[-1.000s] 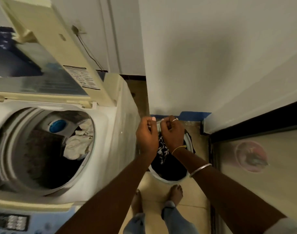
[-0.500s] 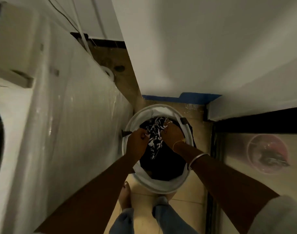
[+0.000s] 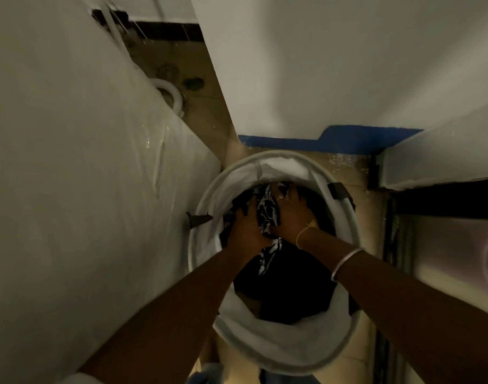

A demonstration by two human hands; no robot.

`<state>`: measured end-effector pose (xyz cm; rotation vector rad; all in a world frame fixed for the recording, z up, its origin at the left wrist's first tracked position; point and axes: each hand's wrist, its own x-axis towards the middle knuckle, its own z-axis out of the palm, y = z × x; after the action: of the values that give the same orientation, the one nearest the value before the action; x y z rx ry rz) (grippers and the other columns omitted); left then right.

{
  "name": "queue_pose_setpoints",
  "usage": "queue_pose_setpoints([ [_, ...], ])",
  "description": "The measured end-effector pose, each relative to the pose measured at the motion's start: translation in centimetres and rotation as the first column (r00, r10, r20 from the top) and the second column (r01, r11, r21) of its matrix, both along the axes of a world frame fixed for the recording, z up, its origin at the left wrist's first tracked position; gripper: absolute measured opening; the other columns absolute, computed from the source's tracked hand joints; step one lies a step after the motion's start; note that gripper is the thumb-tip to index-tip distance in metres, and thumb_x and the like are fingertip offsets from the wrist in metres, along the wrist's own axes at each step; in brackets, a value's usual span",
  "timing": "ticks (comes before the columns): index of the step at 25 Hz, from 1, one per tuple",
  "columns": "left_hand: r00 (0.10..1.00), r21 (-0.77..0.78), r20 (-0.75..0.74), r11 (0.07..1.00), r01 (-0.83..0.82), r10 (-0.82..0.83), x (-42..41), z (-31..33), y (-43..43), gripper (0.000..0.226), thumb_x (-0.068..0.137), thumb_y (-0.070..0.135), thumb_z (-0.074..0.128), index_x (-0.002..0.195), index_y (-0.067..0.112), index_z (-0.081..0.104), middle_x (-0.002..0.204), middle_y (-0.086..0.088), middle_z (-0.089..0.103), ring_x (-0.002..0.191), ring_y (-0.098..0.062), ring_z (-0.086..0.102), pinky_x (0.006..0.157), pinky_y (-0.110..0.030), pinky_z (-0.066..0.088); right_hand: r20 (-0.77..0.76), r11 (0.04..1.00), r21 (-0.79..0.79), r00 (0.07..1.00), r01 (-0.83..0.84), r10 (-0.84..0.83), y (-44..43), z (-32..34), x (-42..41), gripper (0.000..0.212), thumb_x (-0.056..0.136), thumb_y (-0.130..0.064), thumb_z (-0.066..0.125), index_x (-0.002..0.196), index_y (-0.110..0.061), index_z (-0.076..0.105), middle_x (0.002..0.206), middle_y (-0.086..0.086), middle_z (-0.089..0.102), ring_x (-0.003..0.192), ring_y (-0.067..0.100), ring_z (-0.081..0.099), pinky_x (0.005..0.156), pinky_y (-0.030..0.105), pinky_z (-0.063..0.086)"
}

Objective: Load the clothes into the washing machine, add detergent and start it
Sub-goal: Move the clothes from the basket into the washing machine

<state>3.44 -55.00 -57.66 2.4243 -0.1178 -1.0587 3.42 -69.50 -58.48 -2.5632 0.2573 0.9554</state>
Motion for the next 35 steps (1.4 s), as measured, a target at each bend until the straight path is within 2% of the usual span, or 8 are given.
queue_pose_setpoints([
  [6,0.998,-0.042,-0.047,0.999,-0.031,0.029,-0.5,-1.1,-0.4,0.143,0.057,0.035,0.092,0.156,0.024,-0.010,0.161,-0.012,0.021,0.147,-0.029,0.025,0.119,-0.048,0.026,0.105,0.993,0.118,0.994,-0.003,-0.010,0.3,0.8,-0.4,0.053,0.082,-0.035,0.069,0.131,-0.020,0.054,0.129,0.010,0.058,0.115,0.031,0.059,0.094,0.038,0.051],
  [9,0.969,-0.201,-0.111,0.950,-0.241,0.222,-1.1,1.8,0.1,0.124,0.052,0.038,0.092,0.154,0.028,0.020,0.150,0.001,0.044,0.137,-0.016,0.042,0.115,-0.039,0.035,0.112,0.936,0.277,0.960,0.218,-0.256,0.7,5.7,-1.2,0.037,0.071,-0.037,0.076,0.105,-0.025,0.068,0.102,0.000,0.071,0.094,0.020,0.067,0.081,0.031,0.056],
  [13,0.944,-0.288,-0.201,0.906,-0.311,0.260,-1.8,9.0,0.8,0.073,0.057,0.027,0.095,0.119,0.036,0.056,0.118,0.016,0.063,0.114,-0.005,0.060,0.102,-0.027,0.048,-0.170,0.484,0.610,0.700,0.627,-0.693,0.6,14.7,-0.3,0.024,0.064,-0.005,0.077,0.086,-0.015,0.072,0.085,0.005,0.074,0.086,0.021,0.069,0.077,0.032,0.057],
  [16,0.945,-0.349,-0.118,0.879,-0.326,0.304,-1.1,15.0,1.0,0.069,0.066,0.028,0.089,0.128,0.020,0.060,0.122,0.008,0.066,0.115,-0.009,0.061,0.104,-0.038,0.049,-0.335,0.174,0.722,0.559,0.670,-0.759,0.4,21.3,0.7,0.026,0.060,0.011,0.066,0.078,-0.006,0.072,0.082,0.015,0.074,0.083,0.033,0.069,0.072,0.039,0.058],
  [19,0.940,-0.384,-0.015,0.866,-0.321,0.342,0.6,23.6,1.2,0.052,0.073,0.022,0.084,0.121,0.022,0.061,0.105,0.015,0.067,0.098,0.004,0.061,0.087,-0.016,0.048,-0.436,-0.038,0.735,0.429,0.677,-0.791,0.4,27.9,1.6,0.036,0.059,0.013,0.063,0.094,0.006,0.070,0.092,0.022,0.073,0.084,0.041,0.070,0.072,0.044,0.059],
  [24,0.915,-0.432,0.170,0.862,-0.264,0.365,2.0,37.3,3.7,0.053,0.069,0.023,0.083,0.118,0.024,0.065,0.094,0.017,0.069,0.084,0.008,0.063,0.069,-0.001,0.046,-0.338,-0.036,0.820,0.432,0.571,-0.836,3.0,38.2,1.0,0.040,0.080,-0.024,0.077,0.117,-0.011,0.067,0.107,0.012,0.074,0.098,0.031,0.071,0.090,0.049,0.056],
  [30,0.851,-0.547,0.204,0.777,-0.311,0.484,0.8,50.1,7.7,0.055,0.060,0.023,0.085,0.112,0.027,0.067,0.094,0.018,0.071,0.087,0.001,0.067,0.080,-0.020,0.055,-0.555,-0.186,0.635,0.276,0.750,-0.785,8.8,46.5,-3.5,0.075,0.098,-0.062,0.029,0.142,-0.004,0.045,0.139,0.032,0.048,0.128,0.047,0.046,0.095,0.047,0.042],
  [35,0.783,-0.665,0.199,0.668,-0.334,0.589,0.3,58.1,13.6,0.050,0.061,0.019,0.082,0.108,0.029,0.068,0.096,0.017,0.074,0.087,0.004,0.068,0.081,-0.024,0.056,-0.599,-0.243,0.659,0.302,0.712,-0.741,18.8,50.2,-5.8,0.050,0.082,-0.052,0.068,0.116,-0.015,0.067,0.111,0.010,0.071,0.109,0.035,0.064,0.081,0.042,0.055],
])
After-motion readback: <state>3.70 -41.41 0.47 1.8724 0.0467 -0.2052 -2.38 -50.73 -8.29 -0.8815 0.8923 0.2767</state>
